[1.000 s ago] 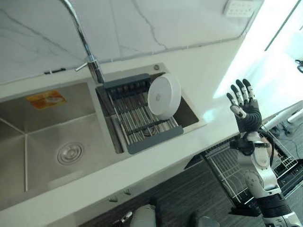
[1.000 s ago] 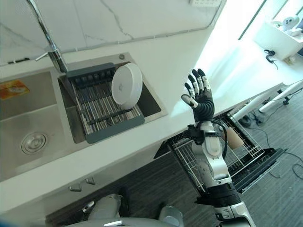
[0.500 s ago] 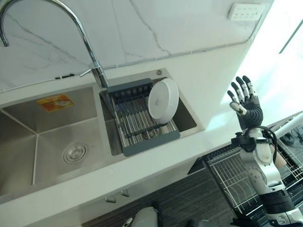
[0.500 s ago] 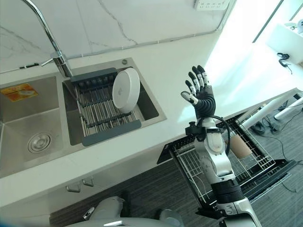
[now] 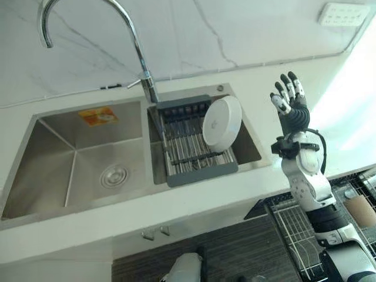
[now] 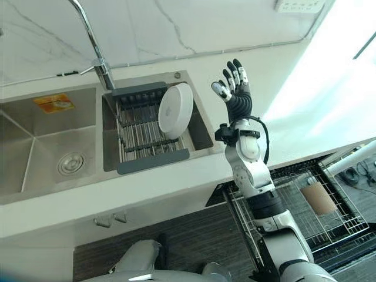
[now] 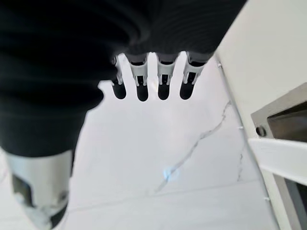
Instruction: Place the dishes in the dishwasher.
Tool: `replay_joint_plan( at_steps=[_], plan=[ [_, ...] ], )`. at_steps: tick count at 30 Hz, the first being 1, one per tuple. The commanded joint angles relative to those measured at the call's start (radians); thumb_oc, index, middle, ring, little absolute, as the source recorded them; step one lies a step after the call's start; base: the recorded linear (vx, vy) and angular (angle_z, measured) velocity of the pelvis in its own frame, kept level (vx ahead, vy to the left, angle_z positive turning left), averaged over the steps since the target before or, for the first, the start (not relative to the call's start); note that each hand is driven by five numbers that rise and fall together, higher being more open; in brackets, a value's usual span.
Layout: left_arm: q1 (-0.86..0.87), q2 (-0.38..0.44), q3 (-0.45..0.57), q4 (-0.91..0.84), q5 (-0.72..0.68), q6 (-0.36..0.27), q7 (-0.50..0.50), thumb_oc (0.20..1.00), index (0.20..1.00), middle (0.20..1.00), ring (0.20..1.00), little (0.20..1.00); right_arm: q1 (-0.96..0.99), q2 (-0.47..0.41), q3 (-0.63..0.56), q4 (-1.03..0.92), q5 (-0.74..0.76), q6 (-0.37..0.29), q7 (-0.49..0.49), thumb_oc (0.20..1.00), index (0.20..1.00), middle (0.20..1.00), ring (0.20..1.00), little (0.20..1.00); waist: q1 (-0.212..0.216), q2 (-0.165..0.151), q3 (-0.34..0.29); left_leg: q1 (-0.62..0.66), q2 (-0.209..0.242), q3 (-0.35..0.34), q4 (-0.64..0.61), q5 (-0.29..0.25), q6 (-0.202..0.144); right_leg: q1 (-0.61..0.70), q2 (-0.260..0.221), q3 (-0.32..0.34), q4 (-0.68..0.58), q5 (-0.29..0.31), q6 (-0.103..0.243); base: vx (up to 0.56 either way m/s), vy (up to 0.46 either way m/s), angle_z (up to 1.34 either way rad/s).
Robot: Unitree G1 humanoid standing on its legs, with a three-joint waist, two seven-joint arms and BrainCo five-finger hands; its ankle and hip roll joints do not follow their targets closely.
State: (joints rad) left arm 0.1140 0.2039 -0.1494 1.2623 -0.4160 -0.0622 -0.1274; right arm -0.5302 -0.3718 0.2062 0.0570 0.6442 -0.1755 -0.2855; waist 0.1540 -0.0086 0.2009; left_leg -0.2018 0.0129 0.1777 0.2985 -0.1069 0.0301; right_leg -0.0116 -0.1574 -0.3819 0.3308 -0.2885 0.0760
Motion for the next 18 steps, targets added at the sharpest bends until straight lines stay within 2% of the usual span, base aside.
replay_joint_plan(
  at_steps=[1, 5, 11, 18],
  plan=[
    [-0.022, 0.012, -0.039, 0.015, 0.028, -0.007, -0.017, 1.000, 1.000, 1.000, 1.000, 1.000, -0.068, 0.000, -0.010, -0.010, -0.036, -0.063, -0.059, 1.000, 1.000, 1.000, 1.000, 1.000, 0.011, 0.004, 0.008, -0.016, 0.006, -0.114, 0.001, -0.024, -0.069, -0.093, 0.018, 0.020, -0.031, 0.129, 0.000, -0.04, 0.003, 0.03],
    [-0.040, 0.023, -0.049, 0.009, 0.025, -0.014, -0.027, 1.000, 1.000, 1.000, 1.000, 1.000, -0.131, -0.015, -0.014, 0.029, -0.038, -0.073, -0.073, 1.000, 1.000, 1.000, 1.000, 1.000, 0.015, 0.015, 0.036, -0.041, -0.005, -0.133, 0.001, -0.017, -0.068, -0.113, 0.014, 0.018, -0.031, 0.135, 0.002, -0.04, 0.004, 0.12],
    [-0.053, 0.030, -0.062, -0.002, 0.010, -0.022, -0.038, 1.000, 1.000, 1.000, 1.000, 1.000, -0.163, -0.018, 0.002, 0.068, -0.027, -0.047, -0.068, 1.000, 1.000, 1.000, 1.000, 1.000, 0.015, 0.027, 0.056, -0.050, -0.016, -0.147, 0.001, -0.013, -0.067, -0.123, 0.010, 0.017, -0.031, 0.138, 0.000, 0.00, 0.007, 0.04],
    [-0.070, 0.031, -0.079, -0.013, -0.005, -0.035, -0.046, 1.000, 1.000, 1.000, 1.000, 1.000, -0.197, -0.013, 0.021, 0.127, -0.014, -0.061, -0.053, 1.000, 1.000, 1.000, 1.000, 1.000, 0.024, 0.031, 0.078, -0.067, -0.007, -0.151, 0.001, -0.001, -0.078, -0.127, 0.014, -0.002, -0.031, 0.136, -0.008, -0.08, -0.027, 0.01]
  ],
)
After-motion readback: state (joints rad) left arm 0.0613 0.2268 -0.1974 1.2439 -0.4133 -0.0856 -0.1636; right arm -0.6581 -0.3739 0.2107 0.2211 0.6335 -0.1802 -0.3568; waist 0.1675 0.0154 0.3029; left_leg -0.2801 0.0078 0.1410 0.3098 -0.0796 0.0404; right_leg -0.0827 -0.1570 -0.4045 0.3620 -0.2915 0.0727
